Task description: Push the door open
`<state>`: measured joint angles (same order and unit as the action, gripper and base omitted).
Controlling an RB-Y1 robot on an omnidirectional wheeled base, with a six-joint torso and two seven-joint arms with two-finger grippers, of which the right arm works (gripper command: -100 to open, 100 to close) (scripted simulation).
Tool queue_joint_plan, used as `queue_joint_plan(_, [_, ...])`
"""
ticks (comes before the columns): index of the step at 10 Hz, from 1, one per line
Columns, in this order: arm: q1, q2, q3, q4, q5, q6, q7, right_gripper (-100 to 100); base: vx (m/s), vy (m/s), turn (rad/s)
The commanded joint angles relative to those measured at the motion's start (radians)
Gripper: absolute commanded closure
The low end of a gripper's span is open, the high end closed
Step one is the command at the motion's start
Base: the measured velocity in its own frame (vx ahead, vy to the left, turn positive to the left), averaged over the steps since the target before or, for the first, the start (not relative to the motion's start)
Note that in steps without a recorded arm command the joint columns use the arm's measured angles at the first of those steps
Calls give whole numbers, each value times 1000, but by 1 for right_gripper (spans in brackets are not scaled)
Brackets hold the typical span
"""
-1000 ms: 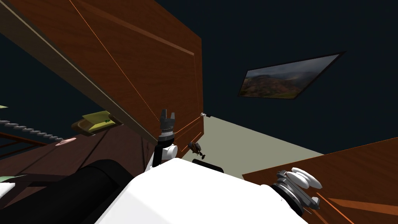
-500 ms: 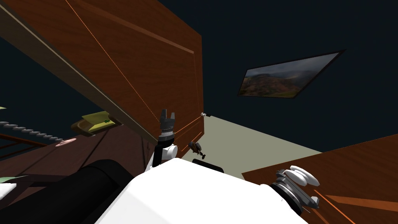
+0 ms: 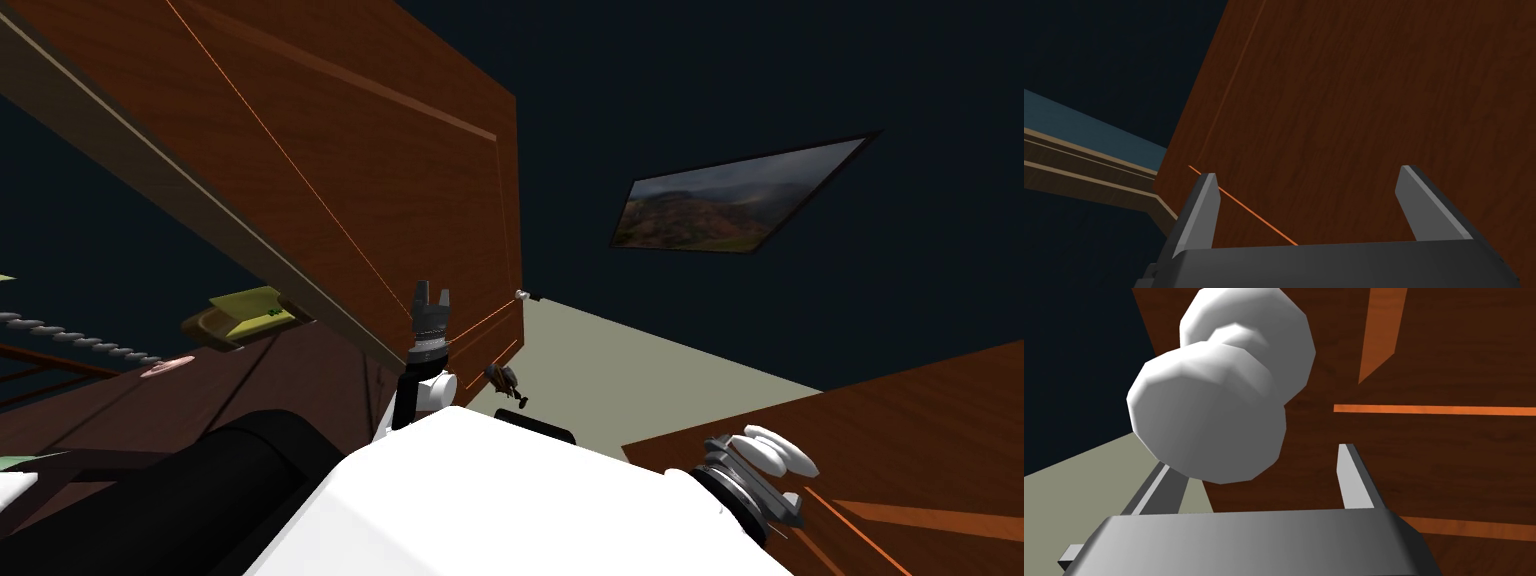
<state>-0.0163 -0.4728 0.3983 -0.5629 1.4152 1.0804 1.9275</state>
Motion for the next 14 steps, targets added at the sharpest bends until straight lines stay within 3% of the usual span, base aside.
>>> queue_joint_plan(1, [-6, -7, -4, 49, 2, 15, -27, 100, -4, 27, 65])
queue_joint_plan(6, [-5, -9, -15, 59, -8, 20, -23, 100, 27, -33, -27])
queue_joint_plan(7, [-10, -9, -15, 89, -8, 20, -23, 100, 93, 13, 35])
queue_joint_plan(9, [-4, -9, -19, 56, -12, 22, -22, 100, 45, -13, -33])
queue_joint_plan(12, [-4, -10, -24, 66, -16, 24, -21, 100, 9, -32, 7])
queue_joint_plan(13, [-32, -10, -24, 142, -16, 24, -32, 100, 81, 27, 8])
queue_joint_plan(14, [-33, -10, -24, 161, -16, 24, -39, 100, 96, 62, 42])
